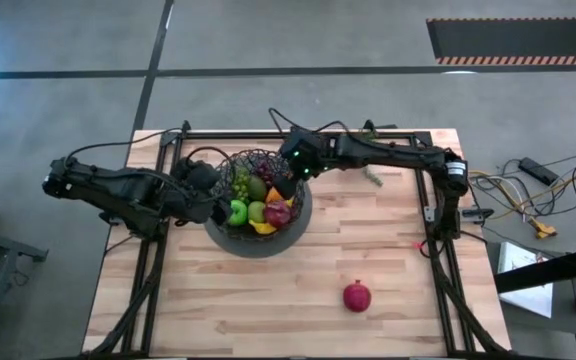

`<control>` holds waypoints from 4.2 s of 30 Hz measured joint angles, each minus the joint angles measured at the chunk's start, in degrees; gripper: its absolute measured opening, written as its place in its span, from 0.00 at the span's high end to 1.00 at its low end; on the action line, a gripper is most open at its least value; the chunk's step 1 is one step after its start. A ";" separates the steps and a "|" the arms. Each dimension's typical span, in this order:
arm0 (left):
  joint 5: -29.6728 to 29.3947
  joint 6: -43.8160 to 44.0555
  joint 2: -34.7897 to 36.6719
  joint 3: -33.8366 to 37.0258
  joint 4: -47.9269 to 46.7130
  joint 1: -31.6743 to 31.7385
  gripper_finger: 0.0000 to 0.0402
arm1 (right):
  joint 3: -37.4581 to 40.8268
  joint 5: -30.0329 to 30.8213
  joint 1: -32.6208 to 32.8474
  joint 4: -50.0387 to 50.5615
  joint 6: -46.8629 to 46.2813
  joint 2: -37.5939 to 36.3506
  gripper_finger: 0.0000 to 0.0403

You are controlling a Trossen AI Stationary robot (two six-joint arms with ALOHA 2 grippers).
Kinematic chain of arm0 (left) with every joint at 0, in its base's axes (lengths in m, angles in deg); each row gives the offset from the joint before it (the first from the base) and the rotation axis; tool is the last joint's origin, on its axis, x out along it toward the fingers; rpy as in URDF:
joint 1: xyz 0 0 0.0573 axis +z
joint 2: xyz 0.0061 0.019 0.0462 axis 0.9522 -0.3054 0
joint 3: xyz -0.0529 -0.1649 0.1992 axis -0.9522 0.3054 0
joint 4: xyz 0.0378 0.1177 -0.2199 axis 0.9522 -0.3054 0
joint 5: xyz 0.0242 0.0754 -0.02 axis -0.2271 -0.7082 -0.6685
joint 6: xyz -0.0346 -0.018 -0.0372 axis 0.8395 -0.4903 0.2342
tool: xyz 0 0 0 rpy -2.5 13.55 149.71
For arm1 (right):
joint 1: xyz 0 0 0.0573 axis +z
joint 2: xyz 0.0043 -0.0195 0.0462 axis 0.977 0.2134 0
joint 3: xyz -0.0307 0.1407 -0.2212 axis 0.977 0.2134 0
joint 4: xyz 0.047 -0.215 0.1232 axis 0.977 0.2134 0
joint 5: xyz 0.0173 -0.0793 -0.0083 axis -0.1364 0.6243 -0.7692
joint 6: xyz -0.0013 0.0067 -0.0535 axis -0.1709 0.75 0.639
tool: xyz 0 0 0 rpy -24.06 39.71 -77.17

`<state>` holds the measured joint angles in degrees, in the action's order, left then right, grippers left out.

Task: Build produce basket
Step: Put the pomegranate into the basket

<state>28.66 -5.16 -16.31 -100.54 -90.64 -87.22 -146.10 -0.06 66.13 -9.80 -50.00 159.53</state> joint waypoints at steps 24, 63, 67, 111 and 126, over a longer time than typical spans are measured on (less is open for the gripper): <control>11.14 -0.94 -14.32 -0.41 33.56 -0.17 0.18 | 28.30 15.96 9.10 -0.71 4.86 -33.68 0.10; 31.56 -29.27 -46.05 -25.54 43.31 -4.05 0.18 | 50.71 14.63 34.74 0.67 -15.60 -59.08 0.10; 31.23 -24.08 -48.63 -25.43 47.52 -4.43 0.18 | 50.71 14.44 35.91 2.93 -20.15 -59.65 0.10; 28.37 31.61 -58.59 -27.03 51.17 -2.48 0.18 | 50.87 29.33 53.70 3.71 -32.38 -57.38 0.10; 30.60 9.35 -60.80 -27.61 52.87 -4.89 0.18 | 51.85 26.43 58.02 5.40 -35.39 -54.90 0.10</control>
<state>59.25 4.19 -77.11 -128.16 -37.77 -92.12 -94.24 26.37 124.15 -4.40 -85.39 104.62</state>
